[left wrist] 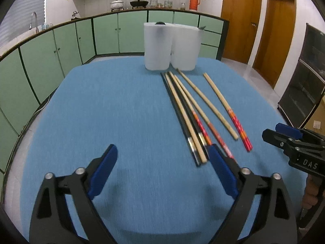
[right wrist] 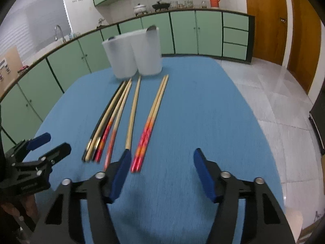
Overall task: Organize utensils
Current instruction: 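Release both spoons and withdraw both tools toward the chopsticks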
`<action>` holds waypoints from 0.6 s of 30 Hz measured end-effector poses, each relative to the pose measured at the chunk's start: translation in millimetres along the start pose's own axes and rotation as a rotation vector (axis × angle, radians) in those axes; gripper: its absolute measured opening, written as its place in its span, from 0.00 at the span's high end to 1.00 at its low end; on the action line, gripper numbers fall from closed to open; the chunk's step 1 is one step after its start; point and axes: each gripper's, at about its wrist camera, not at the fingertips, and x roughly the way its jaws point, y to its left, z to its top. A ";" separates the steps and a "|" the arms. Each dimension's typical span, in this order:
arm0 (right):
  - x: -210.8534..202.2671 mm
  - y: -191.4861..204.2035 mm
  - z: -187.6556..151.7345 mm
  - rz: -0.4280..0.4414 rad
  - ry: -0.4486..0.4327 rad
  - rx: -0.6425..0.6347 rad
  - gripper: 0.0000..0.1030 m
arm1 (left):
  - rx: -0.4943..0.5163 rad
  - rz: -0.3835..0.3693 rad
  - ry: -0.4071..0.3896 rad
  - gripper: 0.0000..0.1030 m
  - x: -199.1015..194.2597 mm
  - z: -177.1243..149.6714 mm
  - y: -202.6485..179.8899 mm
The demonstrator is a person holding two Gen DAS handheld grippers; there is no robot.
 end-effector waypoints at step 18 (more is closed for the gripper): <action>21.3 20.9 -12.6 -0.039 0.061 -0.089 0.67 | -0.027 -0.003 0.044 0.24 2.3 -9.8 1.4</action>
